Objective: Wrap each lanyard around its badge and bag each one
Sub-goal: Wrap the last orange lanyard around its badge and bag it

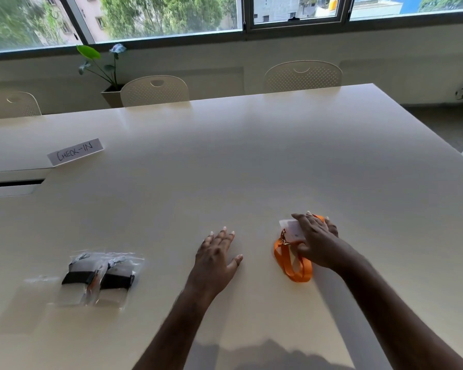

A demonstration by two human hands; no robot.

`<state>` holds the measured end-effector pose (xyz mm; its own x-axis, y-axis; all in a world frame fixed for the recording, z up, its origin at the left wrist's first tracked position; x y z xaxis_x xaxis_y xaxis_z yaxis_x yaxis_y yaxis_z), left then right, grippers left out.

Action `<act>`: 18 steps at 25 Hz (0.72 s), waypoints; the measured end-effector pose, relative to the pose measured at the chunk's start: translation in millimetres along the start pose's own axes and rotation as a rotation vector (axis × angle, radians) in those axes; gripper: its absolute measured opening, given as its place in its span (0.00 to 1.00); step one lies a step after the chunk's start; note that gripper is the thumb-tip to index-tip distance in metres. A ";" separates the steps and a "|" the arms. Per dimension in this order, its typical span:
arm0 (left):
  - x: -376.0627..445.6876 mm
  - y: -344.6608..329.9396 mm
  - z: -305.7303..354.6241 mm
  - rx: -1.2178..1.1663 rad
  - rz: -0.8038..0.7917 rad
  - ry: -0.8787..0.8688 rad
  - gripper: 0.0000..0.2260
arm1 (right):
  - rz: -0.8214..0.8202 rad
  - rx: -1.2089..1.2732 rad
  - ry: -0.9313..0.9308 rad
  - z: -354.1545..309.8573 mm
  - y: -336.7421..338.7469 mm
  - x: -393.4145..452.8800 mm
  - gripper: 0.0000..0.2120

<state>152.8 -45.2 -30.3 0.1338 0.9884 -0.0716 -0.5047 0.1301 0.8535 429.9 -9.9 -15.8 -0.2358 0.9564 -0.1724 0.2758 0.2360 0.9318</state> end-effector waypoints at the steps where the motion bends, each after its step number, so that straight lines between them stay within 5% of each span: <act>1: -0.7 0.3 1.0 -0.003 -0.001 0.001 0.30 | 0.043 0.003 0.007 -0.5 1.5 0.4 0.38; 9: -5.6 16.7 21.2 -0.110 0.090 -0.054 0.28 | 0.240 -0.007 0.097 -9.4 15.8 -6.5 0.11; 18: -10.1 38.0 53.6 -0.271 0.132 -0.164 0.25 | 0.424 -0.187 0.263 -44.3 42.5 -17.2 0.13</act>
<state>178.0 -54.4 30.5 0.1766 0.9752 0.1336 -0.7322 0.0394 0.6800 404.5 -24.0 40.9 -0.3719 0.8801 0.2951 0.2325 -0.2194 0.9475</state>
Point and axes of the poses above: each hand's wrist, its own x-axis towards the middle knuckle, its own y-axis out of the back of the hand, z = x × y, the point moved 4 cm from there along x, towards the middle knuckle, and after that the axes turned 7 degrees about -x, right-handed, at the moved point
